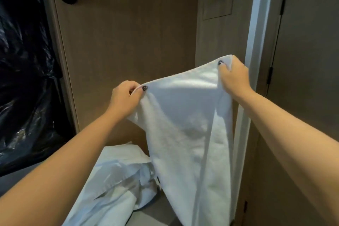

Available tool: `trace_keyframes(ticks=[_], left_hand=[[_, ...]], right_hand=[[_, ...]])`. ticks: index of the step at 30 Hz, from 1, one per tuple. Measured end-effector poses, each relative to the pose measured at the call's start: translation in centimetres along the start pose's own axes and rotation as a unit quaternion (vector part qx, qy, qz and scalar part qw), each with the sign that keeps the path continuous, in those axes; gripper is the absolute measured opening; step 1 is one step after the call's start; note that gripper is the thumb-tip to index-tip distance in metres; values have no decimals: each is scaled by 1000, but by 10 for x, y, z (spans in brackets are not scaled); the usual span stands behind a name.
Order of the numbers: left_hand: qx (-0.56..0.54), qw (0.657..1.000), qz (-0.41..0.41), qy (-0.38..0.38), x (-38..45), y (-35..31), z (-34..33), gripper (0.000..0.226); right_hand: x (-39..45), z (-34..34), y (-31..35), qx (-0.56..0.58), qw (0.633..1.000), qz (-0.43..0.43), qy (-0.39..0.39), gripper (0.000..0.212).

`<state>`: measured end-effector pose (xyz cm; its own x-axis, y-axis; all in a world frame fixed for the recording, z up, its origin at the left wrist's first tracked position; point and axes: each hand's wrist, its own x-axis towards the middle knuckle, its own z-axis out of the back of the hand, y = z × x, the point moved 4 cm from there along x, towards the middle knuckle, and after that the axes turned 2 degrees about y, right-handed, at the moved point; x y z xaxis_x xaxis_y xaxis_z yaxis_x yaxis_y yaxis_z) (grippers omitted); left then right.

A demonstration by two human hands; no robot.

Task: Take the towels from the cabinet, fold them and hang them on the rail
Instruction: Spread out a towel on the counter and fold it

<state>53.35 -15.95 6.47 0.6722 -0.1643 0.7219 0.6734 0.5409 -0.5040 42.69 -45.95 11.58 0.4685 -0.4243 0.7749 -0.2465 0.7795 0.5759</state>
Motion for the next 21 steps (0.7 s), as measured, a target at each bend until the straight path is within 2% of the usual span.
trace_keyframes(ticks=[1, 2, 3, 5, 6, 7, 8, 9, 10, 12, 14, 16, 18, 21], left_hand=[[-38, 997, -20, -57, -1, -14, 5, 17], [-39, 996, -43, -75, -2, -25, 7, 17], [-18, 997, -62, -48, -3, -30, 2, 17], [152, 980, -56, 117, -12, -18, -21, 22], [216, 963, -39, 153, -14, -3, -21, 26], [232, 961, -16, 147, -12, 11, -15, 30], [209, 971, -2, 116, -12, 21, -5, 33], [142, 988, 23, 61, -11, 28, 4, 34], [110, 993, 22, 44, -9, 27, 5, 34], [99, 991, 7, 92, -11, 19, 1, 30], [49, 992, -29, 108, -14, -1, -2, 28], [9, 993, -55, 101, -16, -19, -3, 24], [-22, 994, -55, 86, -20, -31, -5, 21], [-67, 996, -15, 61, -31, -34, -9, 21]], right_hand=[[4, 6, 2, 28, 999, -4, -41, 13], [8, 6, 1, 31, 999, -2, -30, 14], [8, 1, 0, -2, 999, 1, 35, 15], [-5, -21, -18, -138, 961, -2, 240, 17], [-11, -25, -29, -190, 945, 6, 268, 19], [-13, -23, -37, -197, 952, 23, 235, 21], [-15, -17, -39, -158, 973, 22, 169, 23], [-16, -11, -40, -120, 986, 8, 113, 24], [-17, -11, -39, -114, 989, -11, 98, 25], [-24, -26, -44, -179, 965, -49, 186, 27], [-34, -40, -41, -205, 940, -45, 269, 25], [-48, -48, -27, -130, 928, -33, 347, 27], [-71, -59, -2, -6, 901, -36, 433, 40], [-105, -71, 32, 155, 865, -78, 471, 40]])
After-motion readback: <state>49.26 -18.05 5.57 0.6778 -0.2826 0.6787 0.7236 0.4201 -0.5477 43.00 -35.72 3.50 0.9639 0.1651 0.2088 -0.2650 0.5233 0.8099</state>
